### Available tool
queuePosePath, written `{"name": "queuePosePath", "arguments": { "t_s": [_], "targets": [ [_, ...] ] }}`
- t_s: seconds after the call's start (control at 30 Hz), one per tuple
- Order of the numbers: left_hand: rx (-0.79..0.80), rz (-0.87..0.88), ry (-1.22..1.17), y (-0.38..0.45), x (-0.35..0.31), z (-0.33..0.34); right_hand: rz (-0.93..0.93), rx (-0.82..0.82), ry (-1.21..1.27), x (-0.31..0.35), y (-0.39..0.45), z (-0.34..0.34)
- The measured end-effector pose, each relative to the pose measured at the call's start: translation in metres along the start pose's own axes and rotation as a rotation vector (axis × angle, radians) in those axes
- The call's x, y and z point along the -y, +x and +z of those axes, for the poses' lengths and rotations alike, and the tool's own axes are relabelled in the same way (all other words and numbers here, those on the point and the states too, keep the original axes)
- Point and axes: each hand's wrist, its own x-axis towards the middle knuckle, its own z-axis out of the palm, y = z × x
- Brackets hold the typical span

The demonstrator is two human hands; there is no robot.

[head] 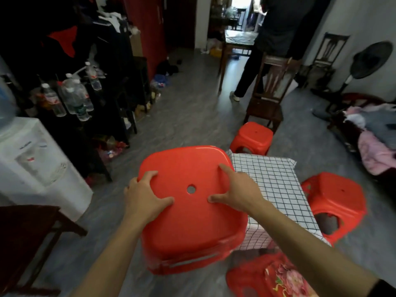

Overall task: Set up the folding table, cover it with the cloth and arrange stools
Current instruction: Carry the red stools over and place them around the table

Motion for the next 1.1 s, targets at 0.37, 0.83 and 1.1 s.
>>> {"name": "queuePosePath", "arguments": {
  "t_s": [0.37, 0.83, 1.1],
  "targets": [
    [0.075, 0.053, 0.014, 0.187, -0.010, 0.058, 0.122, 0.013, 0.061, -0.012, 0.163, 0.011],
    [0.133, -0.060, -0.077, 0.360, 0.018, 0.208, 0.221, 0.119, 0.178, -0.071, 0.380, 0.106],
    [0.220, -0.045, -0.117, 0.445, 0.097, 0.358, 0.331, 0.140, 0.194, -0.126, 0.477, 0.240]
  ]
}}
